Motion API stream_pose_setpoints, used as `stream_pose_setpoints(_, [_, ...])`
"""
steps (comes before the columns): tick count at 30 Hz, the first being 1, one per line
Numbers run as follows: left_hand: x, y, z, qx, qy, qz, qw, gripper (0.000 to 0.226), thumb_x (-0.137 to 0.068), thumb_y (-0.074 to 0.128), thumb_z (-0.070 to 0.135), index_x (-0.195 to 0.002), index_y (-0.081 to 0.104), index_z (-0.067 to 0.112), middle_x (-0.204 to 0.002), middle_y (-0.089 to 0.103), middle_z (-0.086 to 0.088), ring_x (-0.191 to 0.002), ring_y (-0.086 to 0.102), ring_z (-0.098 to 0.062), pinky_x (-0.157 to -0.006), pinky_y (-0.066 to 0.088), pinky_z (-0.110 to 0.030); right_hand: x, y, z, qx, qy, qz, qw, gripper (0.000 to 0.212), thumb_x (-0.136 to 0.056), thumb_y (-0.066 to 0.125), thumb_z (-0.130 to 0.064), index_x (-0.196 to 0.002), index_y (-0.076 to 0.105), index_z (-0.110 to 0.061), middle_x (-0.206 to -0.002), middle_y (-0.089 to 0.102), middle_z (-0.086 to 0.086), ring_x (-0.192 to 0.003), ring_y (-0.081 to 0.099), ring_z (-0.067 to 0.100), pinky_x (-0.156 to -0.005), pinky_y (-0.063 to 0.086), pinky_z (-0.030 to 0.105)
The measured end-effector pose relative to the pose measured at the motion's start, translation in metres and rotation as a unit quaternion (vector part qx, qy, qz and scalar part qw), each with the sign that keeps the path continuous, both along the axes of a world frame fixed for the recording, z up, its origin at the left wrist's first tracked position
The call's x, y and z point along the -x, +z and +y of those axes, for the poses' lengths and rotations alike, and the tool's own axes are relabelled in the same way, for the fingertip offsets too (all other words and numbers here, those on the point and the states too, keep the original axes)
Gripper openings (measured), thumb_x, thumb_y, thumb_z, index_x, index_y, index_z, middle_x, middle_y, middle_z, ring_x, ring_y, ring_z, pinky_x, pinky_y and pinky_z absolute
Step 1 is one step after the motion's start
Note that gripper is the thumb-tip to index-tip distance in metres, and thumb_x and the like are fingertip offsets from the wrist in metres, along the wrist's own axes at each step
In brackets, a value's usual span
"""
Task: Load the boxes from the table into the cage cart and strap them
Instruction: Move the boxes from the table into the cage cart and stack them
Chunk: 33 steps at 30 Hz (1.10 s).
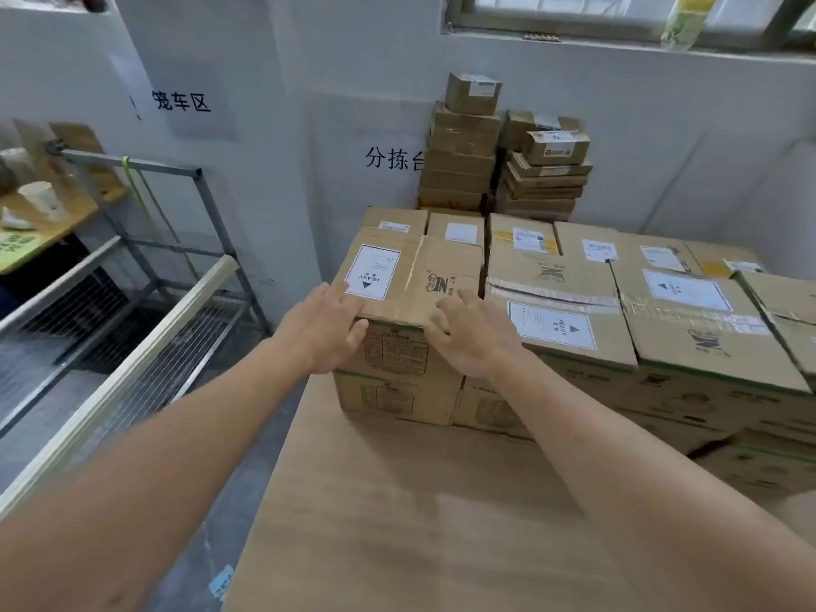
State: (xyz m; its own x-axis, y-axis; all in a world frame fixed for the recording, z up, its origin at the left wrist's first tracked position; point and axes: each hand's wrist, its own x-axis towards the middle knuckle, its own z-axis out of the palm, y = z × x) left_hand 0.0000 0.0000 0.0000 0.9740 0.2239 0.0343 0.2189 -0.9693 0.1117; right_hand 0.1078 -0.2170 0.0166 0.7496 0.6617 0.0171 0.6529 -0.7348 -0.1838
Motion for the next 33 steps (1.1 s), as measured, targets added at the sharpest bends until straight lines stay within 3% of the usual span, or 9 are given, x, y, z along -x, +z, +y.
stream_pose_setpoints(3, [-0.009,-0.011,0.024,0.016,-0.014,-0.006,1.000,0.041,-0.106,0.037,0.044,-0.130,0.056,0.016,-0.142,0.043,-0.013,-0.126,0.042,-0.031,-0.101,0.048,-0.054,-0.001,-0.011,0.015,-0.020,-0.044,-0.009,0.999,0.042,-0.102,0.038,-0.054,-0.115,0.062,-0.022,-0.117,0.057,0.004,-0.098,0.058,0.026,-0.087,0.049,0.043])
stream_pose_setpoints(5, [-0.015,-0.014,0.036,0.049,-0.031,-0.004,0.998,0.043,-0.107,0.036,0.044,-0.136,0.052,0.017,-0.144,0.038,-0.012,-0.124,0.044,-0.032,-0.101,0.048,-0.054,0.003,-0.014,0.026,-0.030,-0.071,-0.015,0.997,0.041,-0.101,0.038,-0.053,-0.113,0.064,-0.022,-0.121,0.058,0.005,-0.097,0.059,0.027,-0.085,0.049,0.043])
stream_pose_setpoints(10, [-0.029,-0.022,0.060,0.164,-0.024,0.032,0.986,0.056,-0.109,0.036,0.048,-0.160,0.029,0.027,-0.167,0.010,-0.018,-0.137,0.045,-0.046,-0.111,0.043,-0.049,0.014,-0.017,0.049,-0.122,-0.191,0.032,0.973,0.046,-0.093,0.057,-0.055,-0.130,0.066,-0.029,-0.137,0.051,0.003,-0.120,0.055,0.029,-0.102,0.041,0.047])
stream_pose_setpoints(15, [-0.033,-0.028,0.087,0.210,-0.031,0.023,0.977,0.064,-0.106,0.038,0.054,-0.161,0.025,0.026,-0.158,0.023,-0.010,-0.122,0.055,-0.038,-0.103,0.050,-0.048,0.025,-0.021,0.061,-0.214,-0.243,0.071,0.943,0.048,-0.086,0.073,-0.049,-0.129,0.065,-0.030,-0.130,0.044,0.001,-0.123,0.047,0.025,-0.110,0.038,0.038])
stream_pose_setpoints(20, [-0.033,-0.034,0.103,0.253,-0.033,0.054,0.965,0.077,-0.101,0.042,0.066,-0.164,0.010,0.035,-0.150,0.037,-0.011,-0.120,0.053,-0.029,-0.103,0.050,-0.046,0.032,-0.029,0.069,-0.176,-0.288,0.080,0.938,0.050,-0.095,0.063,-0.044,-0.140,0.052,-0.025,-0.134,0.039,0.009,-0.125,0.039,0.030,-0.108,0.040,0.042])
stream_pose_setpoints(25, [-0.035,-0.039,0.103,0.281,-0.042,0.045,0.958,0.080,-0.101,0.046,0.065,-0.165,0.008,0.034,-0.142,0.048,-0.007,-0.115,0.054,-0.023,-0.093,0.049,-0.036,0.034,-0.032,0.074,-0.184,-0.309,0.115,0.926,0.057,-0.100,0.056,-0.049,-0.150,0.041,-0.027,-0.142,0.030,0.007,-0.111,0.053,0.029,-0.098,0.049,0.042])
stream_pose_setpoints(29, [-0.027,-0.038,0.103,0.292,-0.028,0.050,0.955,0.083,-0.099,0.049,0.066,-0.164,0.008,0.035,-0.142,0.051,-0.005,-0.116,0.057,-0.023,-0.098,0.053,-0.041,0.039,-0.035,0.073,-0.220,-0.314,0.165,0.909,0.071,-0.097,0.057,-0.058,-0.158,0.029,-0.036,-0.135,0.042,0.006,-0.101,0.051,0.023,-0.088,0.046,0.037])
stream_pose_setpoints(33, [-0.011,-0.032,0.100,0.284,-0.014,0.040,0.958,0.083,-0.100,0.051,0.063,-0.165,0.009,0.032,-0.145,0.051,-0.008,-0.119,0.057,-0.025,-0.103,0.051,-0.044,0.048,-0.033,0.066,-0.231,-0.283,0.168,0.916,0.076,-0.093,0.060,-0.062,-0.157,0.033,-0.033,-0.129,0.048,0.003,-0.102,0.051,0.020,-0.084,0.043,0.034])
